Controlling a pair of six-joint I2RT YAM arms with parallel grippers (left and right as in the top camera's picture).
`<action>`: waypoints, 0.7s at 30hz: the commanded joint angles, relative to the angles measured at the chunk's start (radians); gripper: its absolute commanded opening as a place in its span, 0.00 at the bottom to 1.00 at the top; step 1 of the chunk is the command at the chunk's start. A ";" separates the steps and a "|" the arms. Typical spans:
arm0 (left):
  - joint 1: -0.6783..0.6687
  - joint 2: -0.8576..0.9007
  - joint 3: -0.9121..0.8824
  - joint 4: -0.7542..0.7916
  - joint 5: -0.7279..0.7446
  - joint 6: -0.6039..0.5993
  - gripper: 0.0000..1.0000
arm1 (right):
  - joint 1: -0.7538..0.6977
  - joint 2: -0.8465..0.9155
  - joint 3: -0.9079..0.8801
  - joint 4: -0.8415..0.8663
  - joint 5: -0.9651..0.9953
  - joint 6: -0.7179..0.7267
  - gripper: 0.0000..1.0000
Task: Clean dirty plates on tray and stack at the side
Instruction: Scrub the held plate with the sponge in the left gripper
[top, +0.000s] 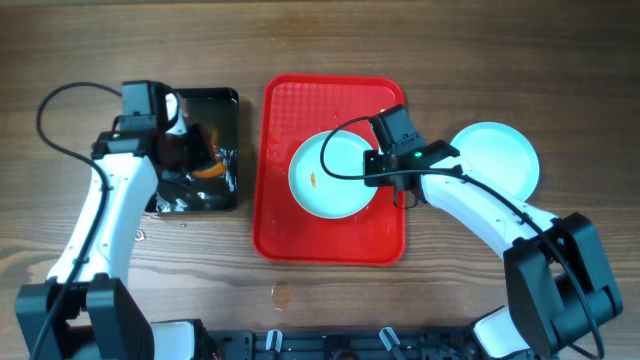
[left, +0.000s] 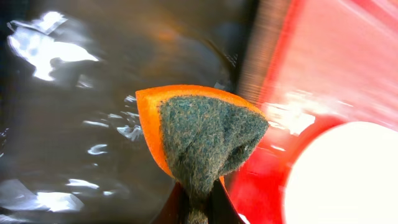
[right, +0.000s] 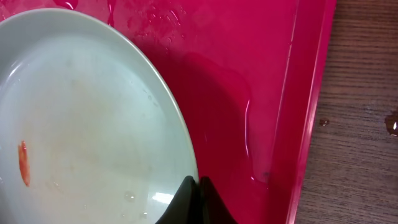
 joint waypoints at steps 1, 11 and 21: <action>-0.107 -0.012 0.018 0.032 0.169 -0.106 0.04 | -0.002 -0.019 0.016 0.005 -0.012 0.003 0.04; -0.450 0.171 0.018 0.236 0.088 -0.368 0.04 | -0.002 -0.019 0.016 0.003 -0.014 0.003 0.04; -0.549 0.389 0.018 0.349 0.097 -0.480 0.04 | -0.002 -0.019 0.016 0.004 -0.024 0.030 0.04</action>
